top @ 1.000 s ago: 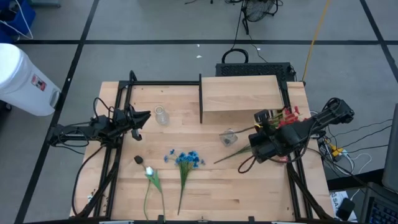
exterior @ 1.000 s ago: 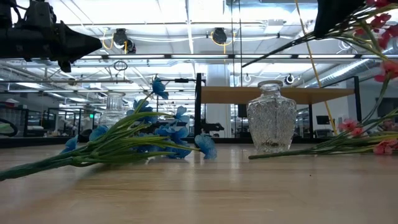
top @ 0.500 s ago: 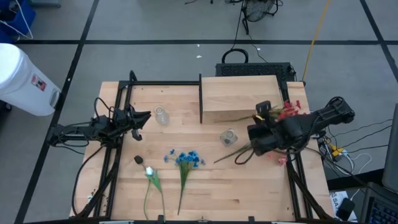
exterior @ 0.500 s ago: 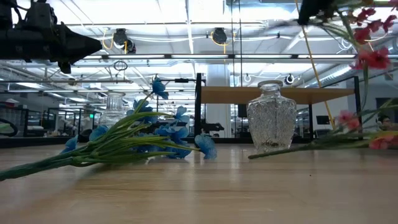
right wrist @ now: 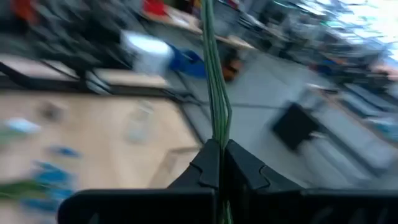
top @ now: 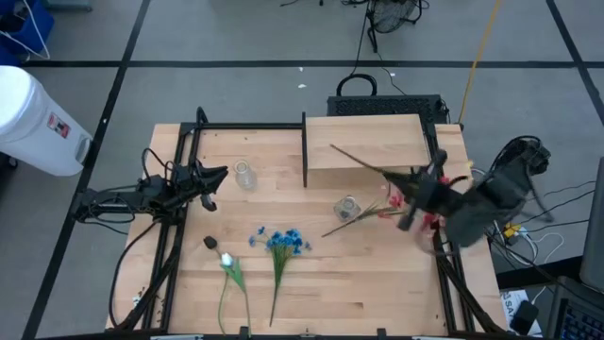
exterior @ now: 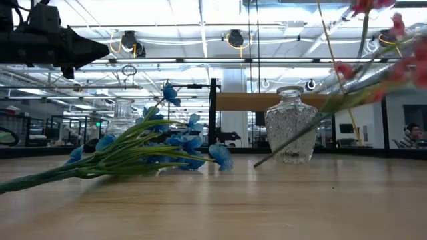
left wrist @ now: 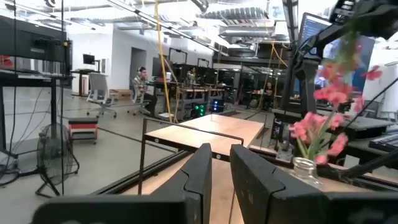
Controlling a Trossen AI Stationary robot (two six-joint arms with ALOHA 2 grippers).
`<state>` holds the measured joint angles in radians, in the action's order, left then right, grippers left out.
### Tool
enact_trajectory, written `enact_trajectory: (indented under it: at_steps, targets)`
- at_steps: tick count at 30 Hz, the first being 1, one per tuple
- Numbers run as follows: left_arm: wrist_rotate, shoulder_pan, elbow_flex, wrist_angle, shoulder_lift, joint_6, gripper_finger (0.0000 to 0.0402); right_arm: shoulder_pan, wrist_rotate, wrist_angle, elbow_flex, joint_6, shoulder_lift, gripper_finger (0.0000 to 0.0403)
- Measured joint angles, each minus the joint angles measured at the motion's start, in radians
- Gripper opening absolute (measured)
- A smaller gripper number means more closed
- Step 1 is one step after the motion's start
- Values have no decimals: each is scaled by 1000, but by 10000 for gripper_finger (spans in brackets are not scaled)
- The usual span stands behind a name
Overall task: Pick and place flowers into a vace then onto a shelf
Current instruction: Put the red flowers into the right transparent vase
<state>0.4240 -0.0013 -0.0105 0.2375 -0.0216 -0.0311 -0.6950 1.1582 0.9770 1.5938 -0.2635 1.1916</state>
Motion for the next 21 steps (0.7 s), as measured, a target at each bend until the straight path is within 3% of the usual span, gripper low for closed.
enact_trajectory:
  at_steps: [4, 8, 10, 11, 15, 17, 21]
  targets:
    - [15, 0, 0, 1, 0, 12, 65, -33, -245, -341, -101, 31, -32, 0]
    - [25, 0, 0, -2, 0, 6, 65, -72, -327, -550, -208, 47, -37, 0]
    - [20, 0, 0, -6, 0, -3, 65, -73, -276, -552, -230, 98, -32, 0]
    - [18, 0, 0, -7, 0, -5, 65, -73, -195, -511, -235, 167, -31, 0]
    - [21, 0, 0, -8, 0, -4, 65, -76, 262, -402, -241, 269, -54, 0]
    - [22, 0, 0, -8, 0, -4, 65, -67, 278, -428, -239, 253, -97, 0]
    - [22, 0, 0, -9, 0, 0, 65, -56, 69, -452, -237, 192, -144, 0]
